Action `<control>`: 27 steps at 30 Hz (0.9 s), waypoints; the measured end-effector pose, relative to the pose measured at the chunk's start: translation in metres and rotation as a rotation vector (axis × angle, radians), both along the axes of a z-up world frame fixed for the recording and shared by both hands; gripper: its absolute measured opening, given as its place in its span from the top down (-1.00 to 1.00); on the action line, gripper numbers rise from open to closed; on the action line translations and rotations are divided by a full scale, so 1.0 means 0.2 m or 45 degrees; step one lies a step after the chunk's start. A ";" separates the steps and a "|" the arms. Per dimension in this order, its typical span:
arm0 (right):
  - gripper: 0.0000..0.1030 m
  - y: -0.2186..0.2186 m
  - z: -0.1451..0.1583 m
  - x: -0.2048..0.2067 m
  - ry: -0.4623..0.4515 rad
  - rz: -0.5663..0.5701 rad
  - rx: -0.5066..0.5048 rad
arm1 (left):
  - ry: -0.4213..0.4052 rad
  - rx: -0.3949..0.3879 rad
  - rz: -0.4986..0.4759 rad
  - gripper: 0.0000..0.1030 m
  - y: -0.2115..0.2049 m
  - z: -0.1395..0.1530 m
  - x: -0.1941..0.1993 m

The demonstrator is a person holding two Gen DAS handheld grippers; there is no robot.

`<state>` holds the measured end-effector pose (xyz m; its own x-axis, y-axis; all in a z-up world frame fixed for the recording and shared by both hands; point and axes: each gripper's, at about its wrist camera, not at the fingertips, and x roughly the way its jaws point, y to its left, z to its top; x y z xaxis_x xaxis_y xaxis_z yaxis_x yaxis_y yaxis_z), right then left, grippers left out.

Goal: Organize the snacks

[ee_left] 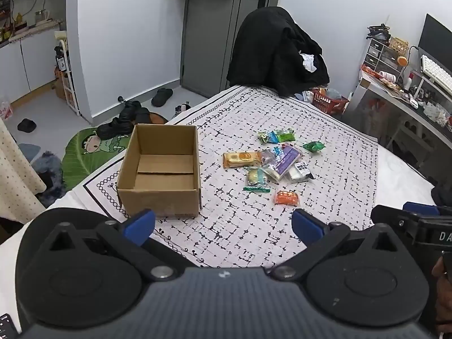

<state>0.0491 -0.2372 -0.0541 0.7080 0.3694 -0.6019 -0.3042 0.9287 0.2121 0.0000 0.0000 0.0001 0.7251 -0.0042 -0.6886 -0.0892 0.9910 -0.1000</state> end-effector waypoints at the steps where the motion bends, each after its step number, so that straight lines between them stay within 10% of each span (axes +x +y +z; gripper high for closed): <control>1: -1.00 0.00 0.00 0.00 -0.001 0.001 0.003 | 0.002 -0.006 -0.001 -0.99 0.00 0.00 0.00; 27: -1.00 -0.02 0.00 -0.01 0.017 0.003 -0.011 | 0.013 -0.036 -0.002 -0.99 -0.02 0.03 -0.01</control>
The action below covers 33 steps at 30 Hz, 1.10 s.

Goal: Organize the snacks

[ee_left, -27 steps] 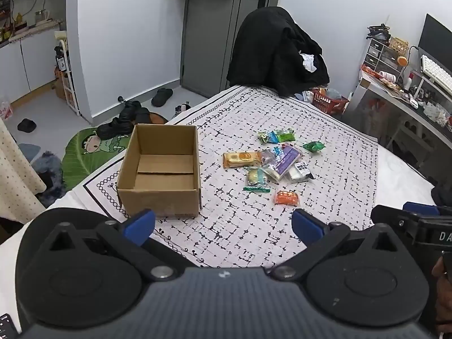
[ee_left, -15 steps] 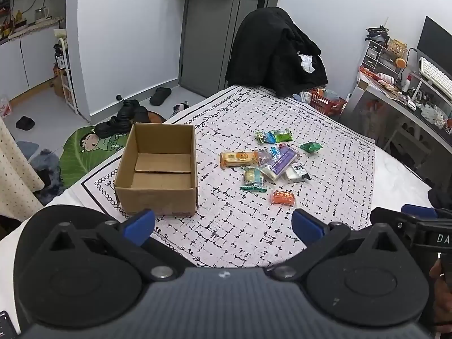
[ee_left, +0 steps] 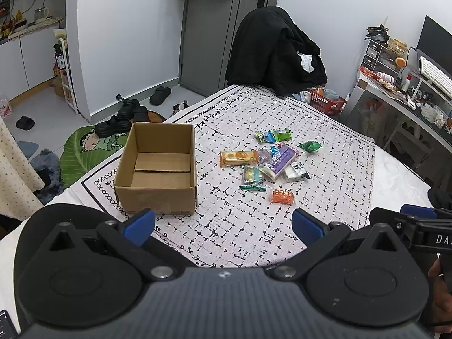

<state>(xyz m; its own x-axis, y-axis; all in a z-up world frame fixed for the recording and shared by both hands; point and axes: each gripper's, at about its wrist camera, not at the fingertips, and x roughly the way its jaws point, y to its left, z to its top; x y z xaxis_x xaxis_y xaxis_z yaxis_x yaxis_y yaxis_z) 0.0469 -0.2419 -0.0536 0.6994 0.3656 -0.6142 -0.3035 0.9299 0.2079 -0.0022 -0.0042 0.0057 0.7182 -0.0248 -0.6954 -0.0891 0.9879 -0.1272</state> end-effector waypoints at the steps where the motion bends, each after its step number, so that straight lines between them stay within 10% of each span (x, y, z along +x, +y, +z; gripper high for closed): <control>1: -1.00 0.00 0.00 0.00 -0.001 0.000 0.001 | 0.000 0.000 0.000 -0.99 0.00 0.00 0.00; 33: -1.00 -0.04 0.00 -0.02 -0.004 -0.016 0.013 | -0.004 -0.003 -0.005 -0.99 -0.01 -0.02 -0.02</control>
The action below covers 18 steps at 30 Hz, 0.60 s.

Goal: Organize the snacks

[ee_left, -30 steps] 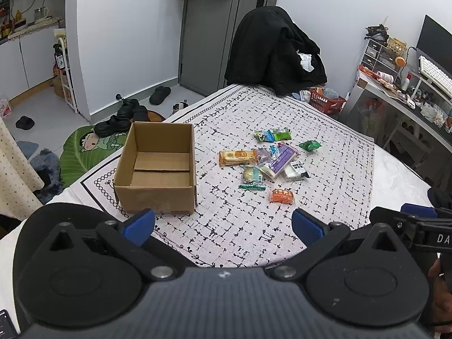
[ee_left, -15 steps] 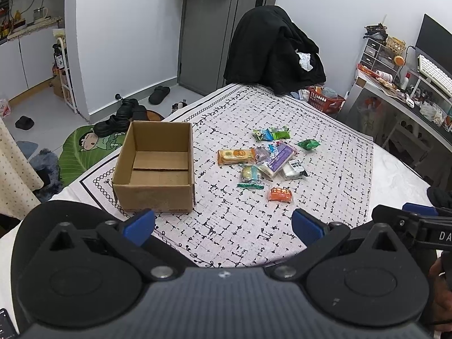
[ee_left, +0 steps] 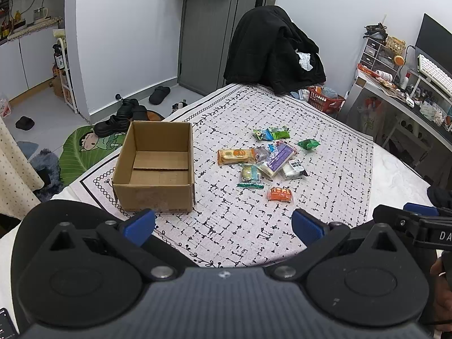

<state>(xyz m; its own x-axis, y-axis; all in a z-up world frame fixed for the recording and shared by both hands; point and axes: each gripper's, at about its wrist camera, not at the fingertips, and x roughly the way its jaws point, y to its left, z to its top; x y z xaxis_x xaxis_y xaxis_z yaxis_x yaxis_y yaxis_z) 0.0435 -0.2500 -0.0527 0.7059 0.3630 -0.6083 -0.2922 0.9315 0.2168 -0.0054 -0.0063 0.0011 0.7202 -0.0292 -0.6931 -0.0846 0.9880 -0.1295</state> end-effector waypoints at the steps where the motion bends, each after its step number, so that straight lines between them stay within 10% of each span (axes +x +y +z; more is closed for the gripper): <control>1: -1.00 0.00 0.00 0.00 0.000 0.000 0.000 | 0.000 0.000 0.000 -0.99 0.00 0.00 0.00; 18: -1.00 -0.01 0.01 0.01 -0.004 -0.001 -0.007 | 0.001 0.000 0.001 -0.99 0.00 0.00 0.00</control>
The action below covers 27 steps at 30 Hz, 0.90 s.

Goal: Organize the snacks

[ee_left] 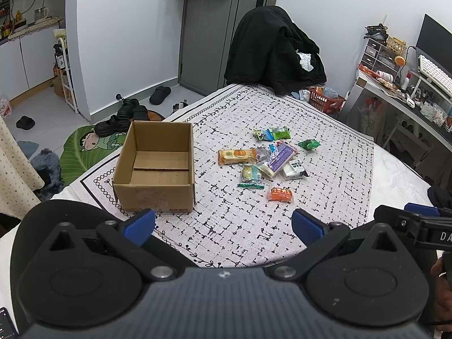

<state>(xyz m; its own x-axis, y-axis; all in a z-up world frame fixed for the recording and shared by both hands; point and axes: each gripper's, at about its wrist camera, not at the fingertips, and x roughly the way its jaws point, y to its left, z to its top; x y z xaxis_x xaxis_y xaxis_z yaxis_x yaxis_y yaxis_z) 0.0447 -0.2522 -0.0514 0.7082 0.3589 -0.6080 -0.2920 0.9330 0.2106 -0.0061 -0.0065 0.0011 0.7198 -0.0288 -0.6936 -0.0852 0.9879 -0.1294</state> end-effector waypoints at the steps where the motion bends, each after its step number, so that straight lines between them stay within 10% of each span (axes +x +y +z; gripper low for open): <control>1: -1.00 0.00 0.00 0.00 0.001 -0.001 0.000 | 0.000 0.001 -0.001 -0.99 0.00 0.00 0.00; 27: -1.00 -0.07 -0.09 0.26 0.021 0.031 0.016 | 0.003 0.040 -0.008 -0.99 -0.06 -0.03 0.25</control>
<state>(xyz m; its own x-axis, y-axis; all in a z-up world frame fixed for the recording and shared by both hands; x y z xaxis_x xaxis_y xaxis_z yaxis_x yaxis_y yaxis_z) 0.0967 -0.2657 -0.0687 0.6892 0.3834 -0.6148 -0.3106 0.9229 0.2274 0.0430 -0.0175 -0.0053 0.7181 -0.0114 -0.6959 -0.0795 0.9920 -0.0982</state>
